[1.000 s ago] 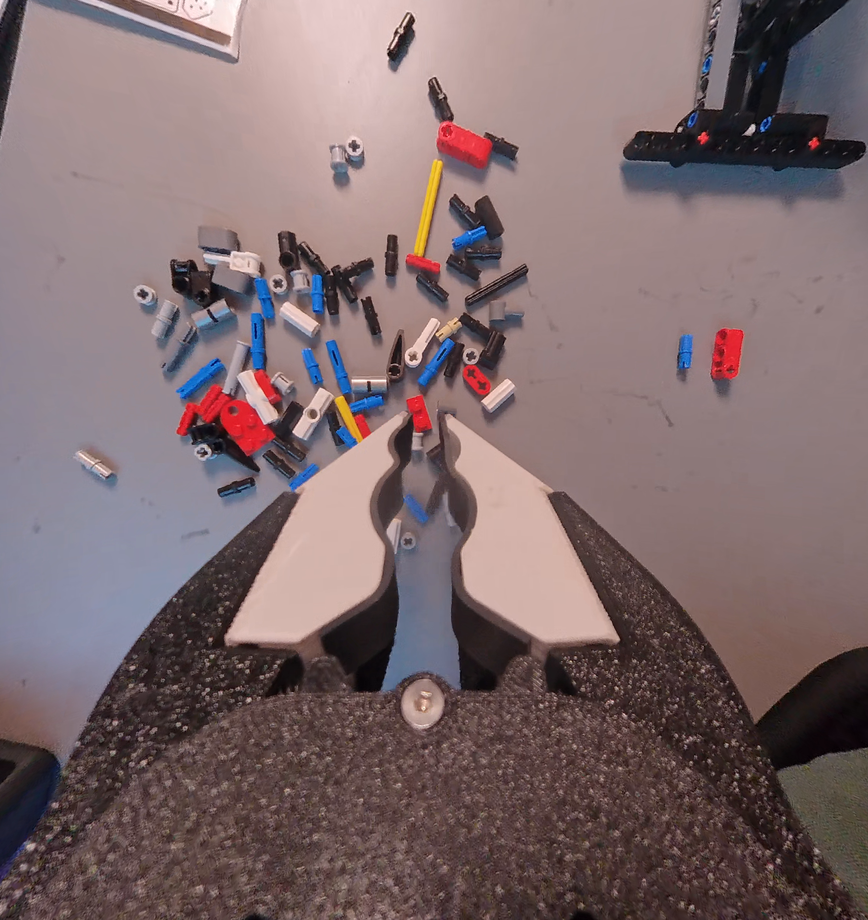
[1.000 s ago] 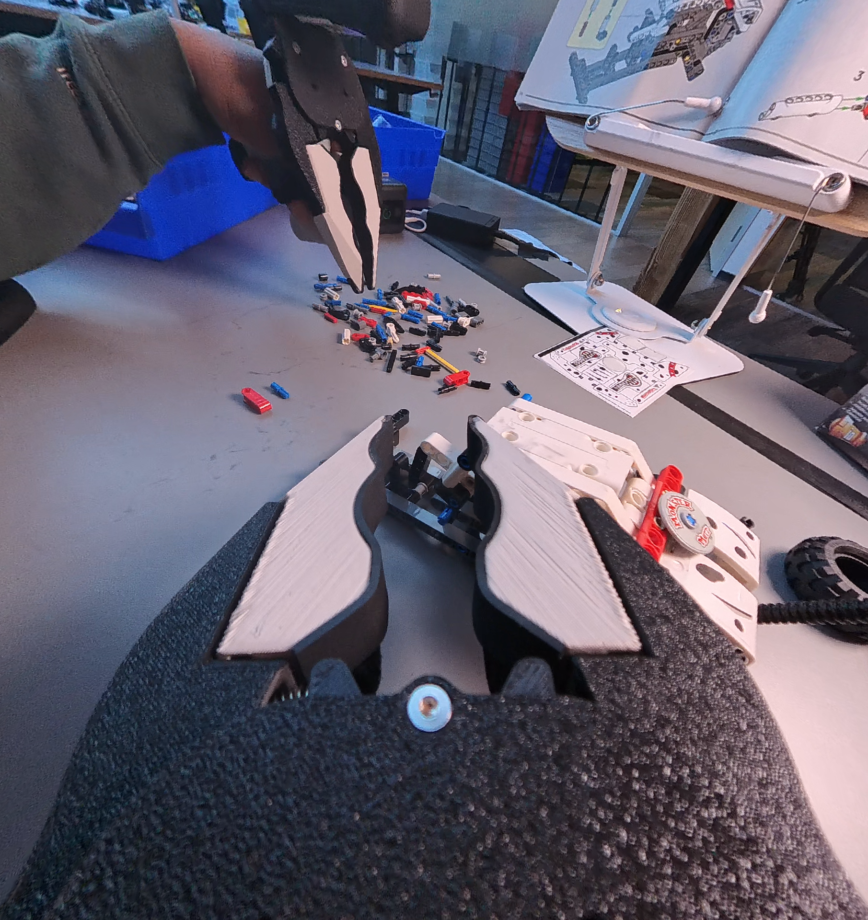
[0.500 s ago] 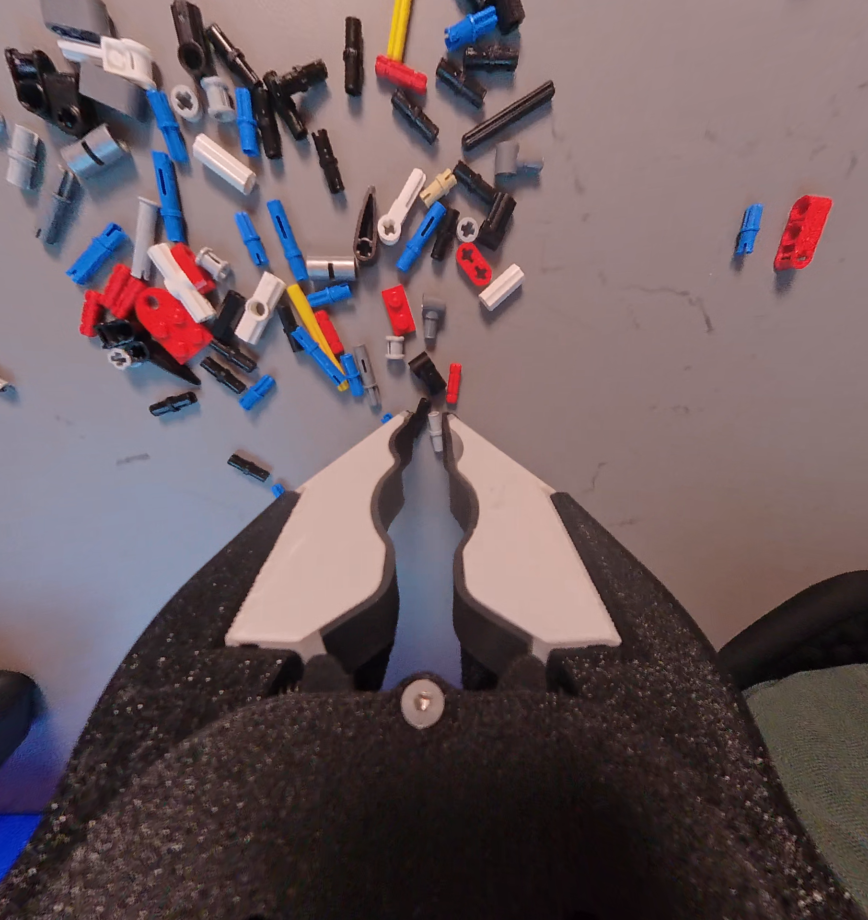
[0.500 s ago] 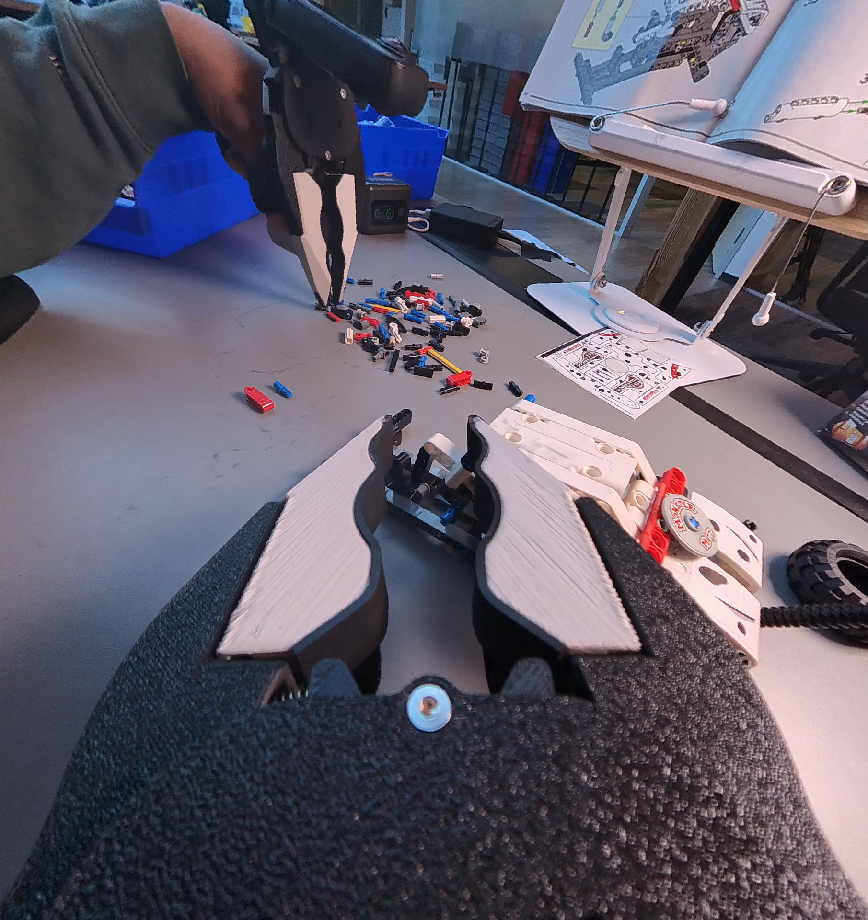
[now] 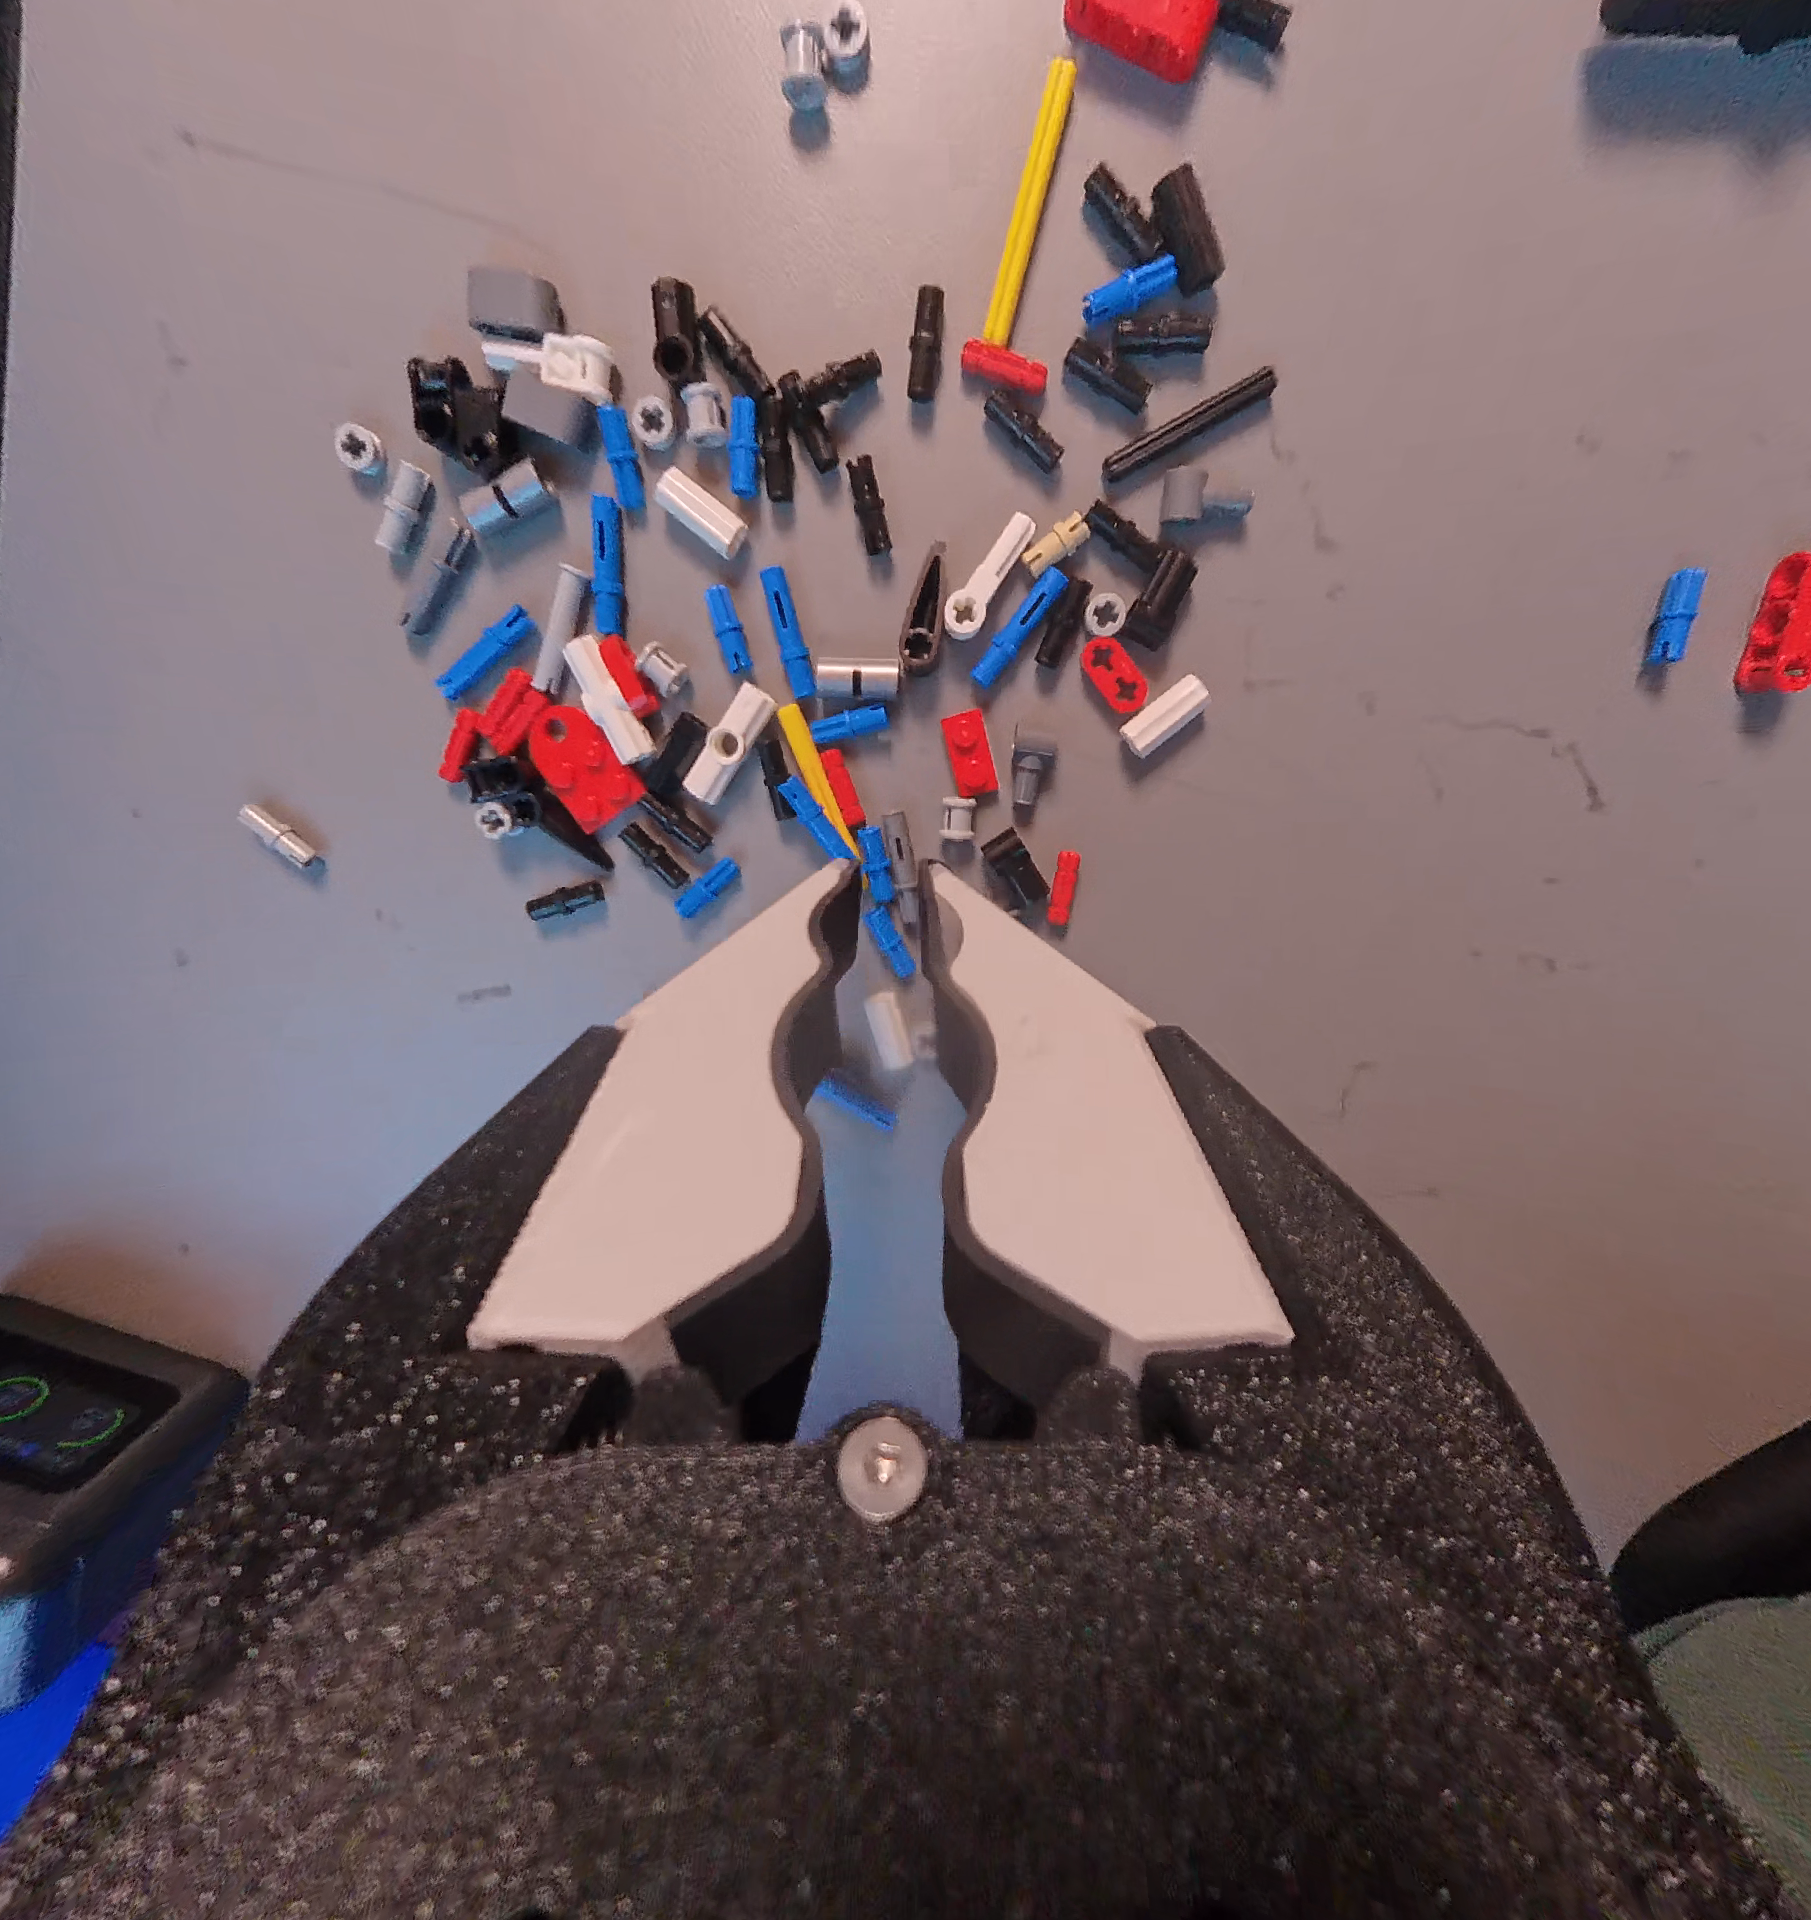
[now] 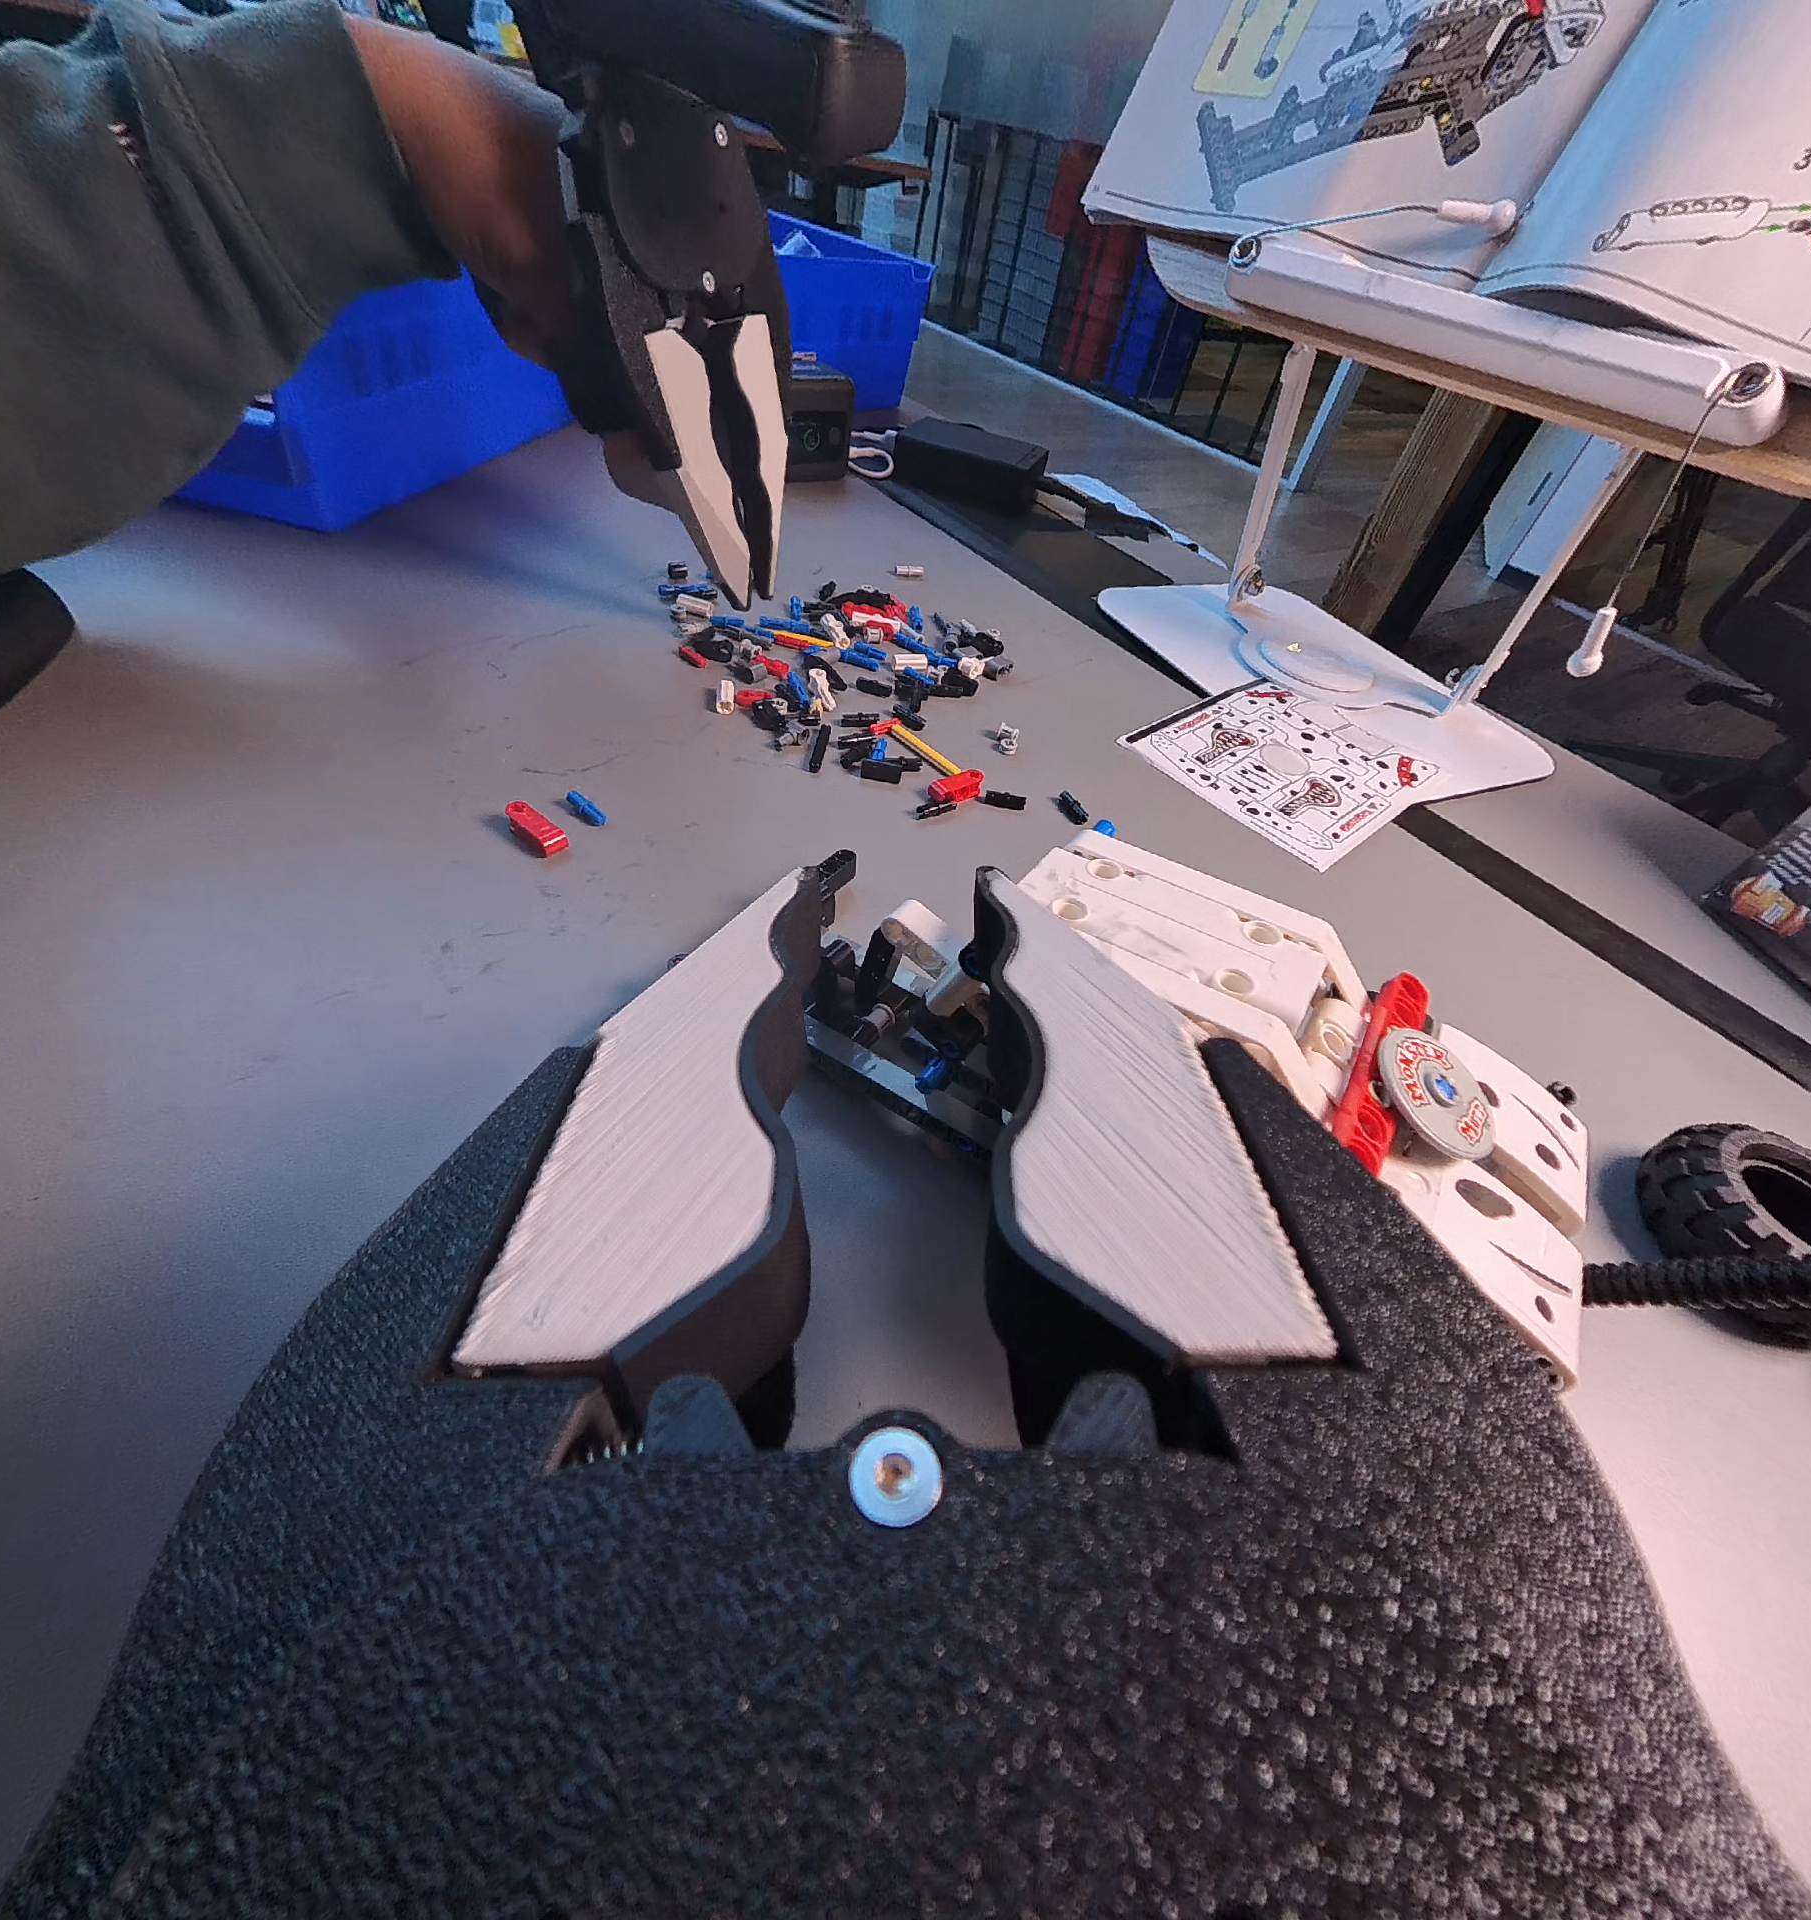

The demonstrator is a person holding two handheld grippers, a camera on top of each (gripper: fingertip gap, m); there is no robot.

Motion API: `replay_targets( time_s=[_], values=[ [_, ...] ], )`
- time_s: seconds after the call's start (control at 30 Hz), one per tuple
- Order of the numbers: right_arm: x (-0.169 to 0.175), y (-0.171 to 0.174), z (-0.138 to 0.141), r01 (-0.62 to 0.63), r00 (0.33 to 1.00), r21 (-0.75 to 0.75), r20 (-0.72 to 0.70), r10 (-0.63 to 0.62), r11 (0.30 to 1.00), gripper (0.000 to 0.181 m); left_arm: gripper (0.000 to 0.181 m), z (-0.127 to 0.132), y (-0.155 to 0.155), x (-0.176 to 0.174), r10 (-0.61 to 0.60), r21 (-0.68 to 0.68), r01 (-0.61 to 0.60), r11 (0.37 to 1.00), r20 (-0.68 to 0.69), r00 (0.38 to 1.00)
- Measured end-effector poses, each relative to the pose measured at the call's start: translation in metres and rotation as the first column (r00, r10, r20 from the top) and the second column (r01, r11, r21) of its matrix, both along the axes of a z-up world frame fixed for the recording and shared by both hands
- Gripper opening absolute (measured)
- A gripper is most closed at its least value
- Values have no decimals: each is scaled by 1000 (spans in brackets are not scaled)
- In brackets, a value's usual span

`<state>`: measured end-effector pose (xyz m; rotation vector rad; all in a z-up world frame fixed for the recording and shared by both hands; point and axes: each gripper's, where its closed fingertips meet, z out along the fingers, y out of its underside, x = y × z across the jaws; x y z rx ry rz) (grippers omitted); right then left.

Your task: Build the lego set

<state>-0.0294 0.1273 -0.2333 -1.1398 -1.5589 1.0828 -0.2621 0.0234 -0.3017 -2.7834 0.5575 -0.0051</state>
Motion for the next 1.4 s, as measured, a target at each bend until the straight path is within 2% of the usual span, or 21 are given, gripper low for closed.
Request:
replay_targets(
  time_s=[0.23,0.33,0.5,0.6,0.7,0.8,1.07,1.23,1.4],
  values=[
    [0,0,0,-2,1000,-1,-2,2,1000,29,14,17,34,29,-107,196,92,976,65,992],
    [0,-1,0,-3,1000,0,0,3,1000,29,15,14,48,44,-143,240,117,964,96,985],
    [1,-1,1,-4,1000,3,-4,4,1000,29,17,-10,58,54,-120,192,96,977,117,986],
    [1,-1,2,-5,1000,3,-5,5,1000,29,16,-12,64,52,-91,208,63,976,128,988],
    [0,-2,1,-7,1000,6,-2,7,1000,29,10,-15,63,52,-103,197,79,977,116,988],
    [0,-2,0,-8,1000,10,1,8,1000,29,5,-16,61,51,-103,191,80,978,115,988],
    [0,-2,1,-7,1000,10,1,7,1000,29,8,-12,51,36,-77,164,63,984,81,994],
    [0,-2,0,-8,1000,10,4,8,1000,29,13,-2,54,31,-56,210,37,977,87,995],
    [0,-1,0,-7,1000,12,5,7,1000,29,17,3,72,38,-47,297,13,955,109,993]
  ],
)
